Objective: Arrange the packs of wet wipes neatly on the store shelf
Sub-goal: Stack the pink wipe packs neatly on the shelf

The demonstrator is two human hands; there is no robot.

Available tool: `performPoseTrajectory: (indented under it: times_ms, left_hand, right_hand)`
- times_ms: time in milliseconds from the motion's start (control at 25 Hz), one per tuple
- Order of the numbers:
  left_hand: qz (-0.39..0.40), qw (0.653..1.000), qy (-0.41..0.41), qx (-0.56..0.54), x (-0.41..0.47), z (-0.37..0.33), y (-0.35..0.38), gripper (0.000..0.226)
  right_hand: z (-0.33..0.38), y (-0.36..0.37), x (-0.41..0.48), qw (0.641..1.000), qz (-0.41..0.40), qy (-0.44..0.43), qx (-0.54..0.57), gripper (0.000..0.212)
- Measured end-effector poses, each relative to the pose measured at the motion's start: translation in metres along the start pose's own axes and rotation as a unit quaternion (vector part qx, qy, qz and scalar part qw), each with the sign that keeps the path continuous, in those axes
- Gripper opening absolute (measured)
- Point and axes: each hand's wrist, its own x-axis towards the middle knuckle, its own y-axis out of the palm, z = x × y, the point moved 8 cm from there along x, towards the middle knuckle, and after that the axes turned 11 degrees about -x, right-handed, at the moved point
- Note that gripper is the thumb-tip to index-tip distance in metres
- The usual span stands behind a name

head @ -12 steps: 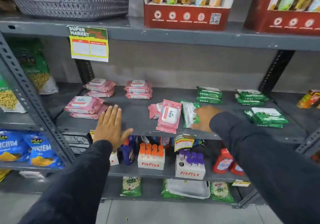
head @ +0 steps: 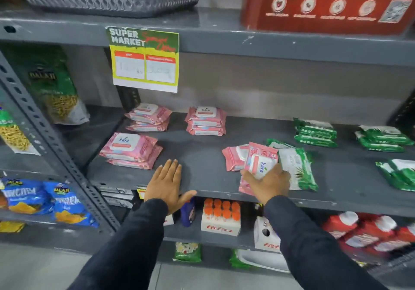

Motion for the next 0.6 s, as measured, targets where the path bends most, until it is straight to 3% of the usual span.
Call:
performPoseTrajectory:
  times_ms: [280,600]
  left_hand:
    - [-0.011,0.999,0.008,-0.043,0.007,0.009,0.016,0.109]
    - [-0.009,0.999,-0.017,-0.041,0.008,0.012,0.02,0.104]
  right_hand:
    - [-0.004,0.016,0.009,0.997,-0.046,0.055,0.008,0.113]
    - [-0.011,0.02,0.01,0.999,-0.022,0.029,0.032,0.111]
